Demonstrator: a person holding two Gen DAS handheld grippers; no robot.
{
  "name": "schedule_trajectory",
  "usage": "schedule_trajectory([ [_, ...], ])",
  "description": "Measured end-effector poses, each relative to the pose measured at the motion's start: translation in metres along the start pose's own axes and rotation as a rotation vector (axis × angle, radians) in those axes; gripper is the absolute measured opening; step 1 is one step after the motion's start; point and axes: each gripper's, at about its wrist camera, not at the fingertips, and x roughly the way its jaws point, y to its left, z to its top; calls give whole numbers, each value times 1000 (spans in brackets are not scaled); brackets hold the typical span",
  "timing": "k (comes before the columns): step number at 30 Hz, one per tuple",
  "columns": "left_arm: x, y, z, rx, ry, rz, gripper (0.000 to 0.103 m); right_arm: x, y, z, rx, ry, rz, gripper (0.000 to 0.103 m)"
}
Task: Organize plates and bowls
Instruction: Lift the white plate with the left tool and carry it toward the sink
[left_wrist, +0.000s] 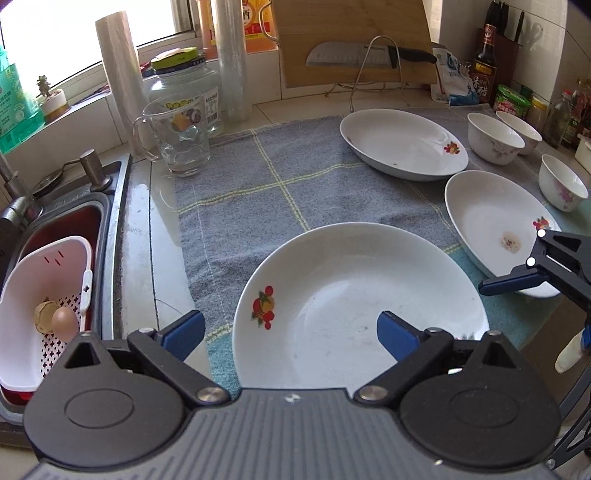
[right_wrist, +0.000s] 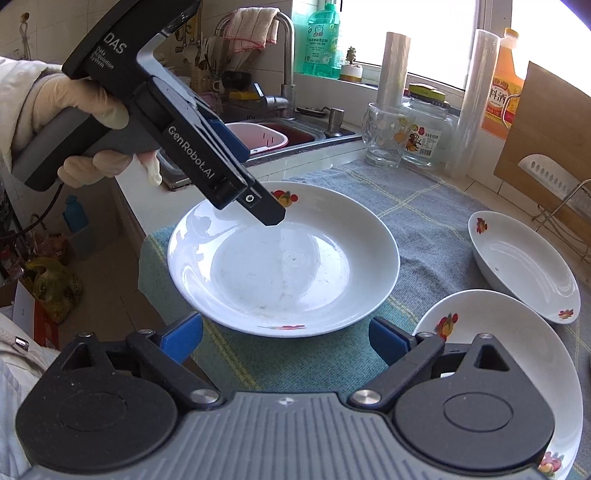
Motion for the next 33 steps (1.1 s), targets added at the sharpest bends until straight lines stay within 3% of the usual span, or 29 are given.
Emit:
schedule_trajectory([
  [5,12,6,2,36,34,-30,86,10,3,-1,-10,40,-4,88],
  [17,34,20,6,41,105,-110,69,16,-1,2,9,45,4,87],
  [33,42,27,12,30,122,-173,66,18,0,6,-3,64,6,87],
])
